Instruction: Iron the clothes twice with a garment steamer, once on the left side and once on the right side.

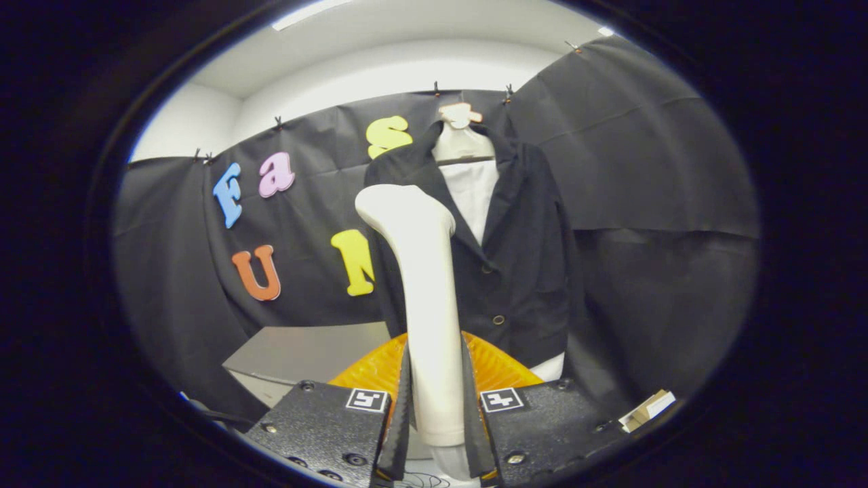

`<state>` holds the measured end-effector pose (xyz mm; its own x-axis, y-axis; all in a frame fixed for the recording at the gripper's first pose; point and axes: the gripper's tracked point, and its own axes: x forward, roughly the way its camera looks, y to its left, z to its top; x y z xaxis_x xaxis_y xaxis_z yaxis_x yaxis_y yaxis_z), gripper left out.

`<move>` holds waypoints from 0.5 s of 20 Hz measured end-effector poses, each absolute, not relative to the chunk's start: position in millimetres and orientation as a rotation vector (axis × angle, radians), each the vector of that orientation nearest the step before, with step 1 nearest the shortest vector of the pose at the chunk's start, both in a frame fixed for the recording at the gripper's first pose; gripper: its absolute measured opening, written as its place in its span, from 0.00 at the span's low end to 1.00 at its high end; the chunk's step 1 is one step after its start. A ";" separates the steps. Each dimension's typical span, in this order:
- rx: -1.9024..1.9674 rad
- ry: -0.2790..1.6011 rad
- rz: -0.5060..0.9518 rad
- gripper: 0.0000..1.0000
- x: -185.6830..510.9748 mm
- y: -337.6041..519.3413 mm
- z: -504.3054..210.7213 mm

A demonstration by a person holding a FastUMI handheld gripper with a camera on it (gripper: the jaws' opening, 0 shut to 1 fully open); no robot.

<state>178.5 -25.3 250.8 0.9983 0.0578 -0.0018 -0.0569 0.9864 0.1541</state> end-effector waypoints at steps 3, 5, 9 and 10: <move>0.173 -0.032 0.063 0.37 196.0 -41.9 277.5; 0.177 -0.053 0.083 0.37 210.8 -44.9 294.4; 0.168 -0.087 0.122 0.37 244.3 -45.4 323.4; 0.166 -0.091 0.135 0.37 251.3 -41.8 329.6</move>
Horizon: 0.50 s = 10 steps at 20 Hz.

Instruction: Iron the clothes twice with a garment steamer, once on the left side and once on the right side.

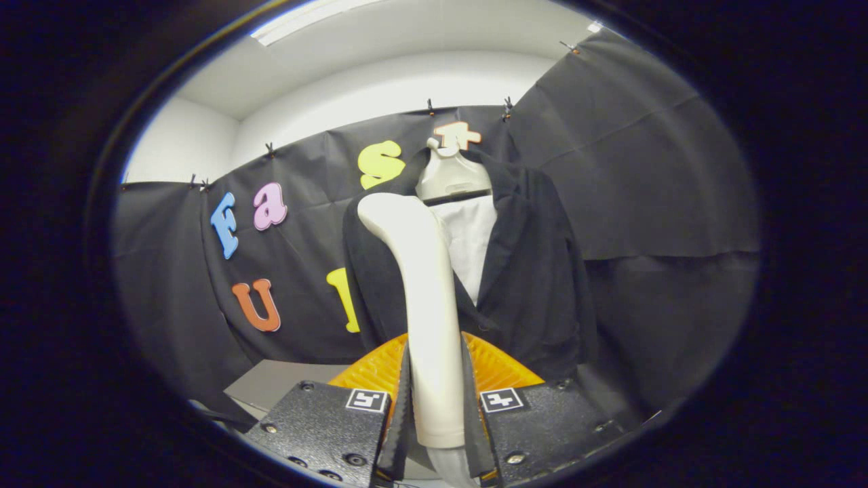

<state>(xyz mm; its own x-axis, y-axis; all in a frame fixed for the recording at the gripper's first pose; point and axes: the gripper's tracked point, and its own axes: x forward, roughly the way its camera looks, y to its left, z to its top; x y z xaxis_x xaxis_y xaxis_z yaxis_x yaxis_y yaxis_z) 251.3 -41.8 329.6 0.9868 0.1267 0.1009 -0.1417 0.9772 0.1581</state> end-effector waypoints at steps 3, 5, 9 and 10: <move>0.140 -0.106 0.163 0.37 273.1 -32.9 341.2; 0.112 -0.113 0.176 0.36 285.7 -27.5 344.6; 0.085 -0.096 0.165 0.37 306.1 -31.8 336.0; 0.083 -0.091 0.164 0.37 308.4 -33.5 332.9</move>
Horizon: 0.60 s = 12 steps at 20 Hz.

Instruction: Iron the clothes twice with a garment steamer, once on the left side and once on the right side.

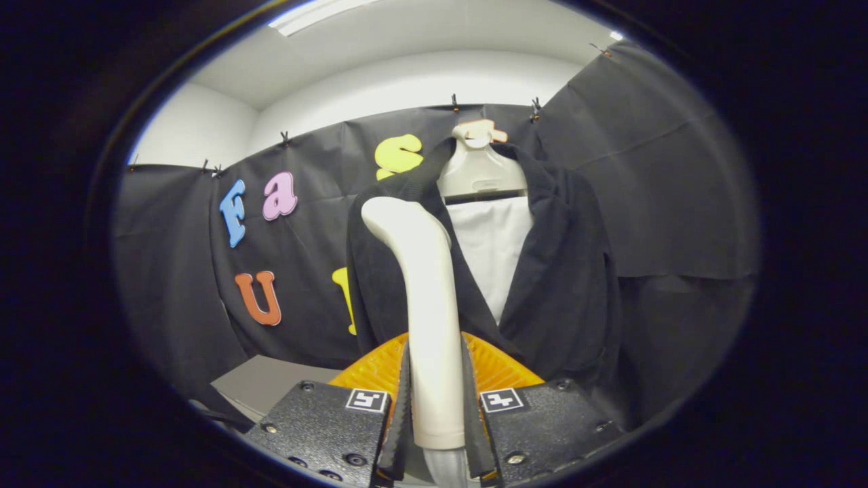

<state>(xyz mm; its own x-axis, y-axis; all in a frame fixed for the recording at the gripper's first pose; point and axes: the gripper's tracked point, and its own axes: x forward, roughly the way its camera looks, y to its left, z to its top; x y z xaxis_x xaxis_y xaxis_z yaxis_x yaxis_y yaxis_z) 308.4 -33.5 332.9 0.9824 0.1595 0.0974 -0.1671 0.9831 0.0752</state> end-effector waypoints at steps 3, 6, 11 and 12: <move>0.059 -0.077 0.156 0.37 309.8 -38.2 319.4; 0.050 -0.058 0.145 0.37 308.6 -42.8 308.1; 0.058 -0.011 0.120 0.37 309.0 -54.1 282.9; 0.062 -0.002 0.113 0.37 309.2 -56.5 278.2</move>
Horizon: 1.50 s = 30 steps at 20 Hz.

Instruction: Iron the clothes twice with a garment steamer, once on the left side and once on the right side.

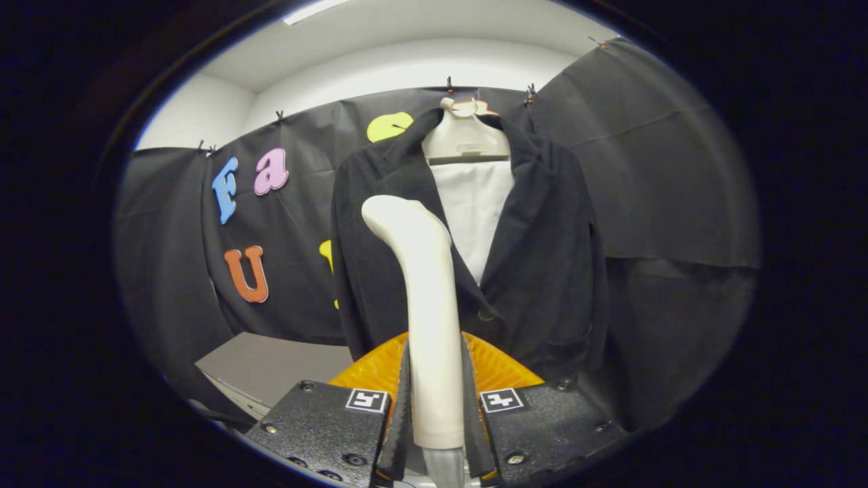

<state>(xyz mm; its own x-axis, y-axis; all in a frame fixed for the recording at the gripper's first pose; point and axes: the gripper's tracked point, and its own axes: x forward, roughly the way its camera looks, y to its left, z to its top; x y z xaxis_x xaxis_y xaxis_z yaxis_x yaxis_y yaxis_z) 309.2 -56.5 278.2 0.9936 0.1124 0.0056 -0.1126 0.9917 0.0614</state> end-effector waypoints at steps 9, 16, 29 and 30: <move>0.053 0.067 0.066 0.37 306.6 -63.9 236.4; 0.046 0.110 0.055 0.37 303.1 -62.8 209.2; 0.053 0.247 0.005 0.37 314.1 -74.4 135.2; 0.053 0.258 0.002 0.37 315.2 -73.7 130.9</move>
<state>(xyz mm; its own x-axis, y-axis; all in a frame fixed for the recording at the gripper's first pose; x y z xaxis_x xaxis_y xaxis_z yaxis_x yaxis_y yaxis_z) 315.2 -73.7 130.9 0.9670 0.0092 -0.2546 0.0045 0.9986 0.0530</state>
